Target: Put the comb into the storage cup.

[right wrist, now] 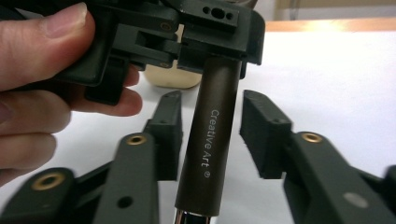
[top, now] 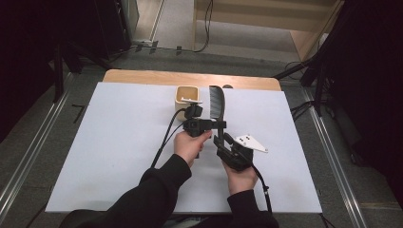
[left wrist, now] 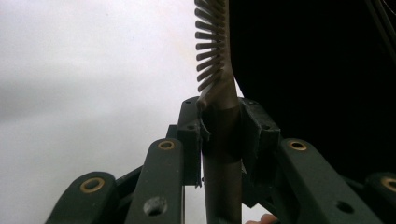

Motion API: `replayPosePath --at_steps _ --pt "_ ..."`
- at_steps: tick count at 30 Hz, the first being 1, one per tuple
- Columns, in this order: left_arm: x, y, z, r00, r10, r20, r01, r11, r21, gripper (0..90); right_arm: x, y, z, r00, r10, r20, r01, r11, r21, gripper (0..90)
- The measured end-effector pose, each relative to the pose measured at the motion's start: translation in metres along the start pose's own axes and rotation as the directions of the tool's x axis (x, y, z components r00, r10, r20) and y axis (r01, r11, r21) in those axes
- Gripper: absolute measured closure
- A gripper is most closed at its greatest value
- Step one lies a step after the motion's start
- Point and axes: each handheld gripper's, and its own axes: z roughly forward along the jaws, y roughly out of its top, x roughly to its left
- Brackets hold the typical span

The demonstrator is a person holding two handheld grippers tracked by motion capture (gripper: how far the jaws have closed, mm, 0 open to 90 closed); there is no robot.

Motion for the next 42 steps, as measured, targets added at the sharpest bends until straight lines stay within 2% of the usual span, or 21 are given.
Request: replayPosePath --at_steps 4,9,17,20,21,25,26,27,29,30,31,32,35,42 --pt "0.002 0.002 -0.003 1.0 0.0 -0.006 0.0 1.0 -0.005 72.3 -0.002 0.0 -0.001 0.999 -0.043 -0.014 0.043 0.999 0.005 37.9" --pt "0.004 0.004 -0.008 0.9996 0.015 -0.023 -0.015 0.9999 -0.002 72.3 0.0 0.001 0.001 0.9968 -0.07 -0.04 0.072 0.996 0.049 26.4" --pt "0.007 0.008 -0.02 0.9973 0.047 -0.056 -0.047 0.9989 0.005 72.3 0.001 0.005 0.001 0.9928 -0.061 -0.104 0.069 0.995 0.077 23.0" --pt "0.008 0.009 -0.023 0.9965 0.058 -0.061 -0.058 0.9983 0.001 72.3 0.001 0.006 0.001 0.9921 -0.051 -0.115 0.06 0.995 0.078 22.4" --pt "0.009 0.009 -0.026 0.9957 0.065 -0.066 -0.065 0.9979 0.004 72.3 0.002 0.006 0.002 0.9914 -0.062 -0.115 0.072 0.994 0.079 22.3" --pt "0.012 0.01 -0.031 0.9962 0.061 -0.062 -0.062 0.9981 -0.006 72.3 0.001 0.006 0.004 0.9878 -0.057 -0.145 0.071 0.993 0.096 22.3" --pt "0.012 0.01 -0.034 0.9962 0.075 -0.044 -0.076 0.9971 -0.011 72.3 0.001 0.005 0.005 0.9851 -0.054 -0.163 0.07 0.993 0.094 22.3" --pt "0.012 0.01 -0.034 0.9962 0.075 -0.044 -0.076 0.9971 -0.011 72.2 0.001 0.005 0.005 0.9851 -0.054 -0.163 0.07 0.993 0.094 22.3" --pt "0.01 0.01 -0.038 0.9923 0.109 -0.06 -0.109 0.994 -0.007 72.3 -0.004 0.005 0.009 0.9785 -0.054 -0.199 0.076 0.991 0.106 22.3" --pt "0.011 0.01 -0.039 0.9913 0.119 -0.057 -0.119 0.9929 -0.002 72.3 -0.004 0.005 0.009 0.9785 -0.054 -0.199 0.076 0.991 0.106 22.3" --pt "0.011 0.009 -0.04 0.9908 0.121 -0.061 -0.122 0.9926 -0.002 72.3 -0.006 0.005 0.011 0.9755 -0.04 -0.216 0.066 0.991 0.114 22.3" --pt "0.012 0.009 -0.043 0.9891 0.131 -0.068 -0.131 0.9914 -0.001 72.4 -0.009 0.006 0.013 0.9715 -0.048 -0.232 0.079 0.989 0.127 22.3" --pt "0.013 0.01 -0.045 0.9879 0.136 -0.076 -0.136 0.9907 0.002 72.4 -0.01 0.006 0.013 0.9691 -0.055 -0.24 0.089 0.987 0.135 22.3" --pt "0.017 0.011 -0.051 0.9833 0.155 -0.095 -0.155 0.9879 0.009 72.4 -0.01 0.003 0.015 0.9577 -0.082 -0.276 0.137 0.973 0.186 22.4"
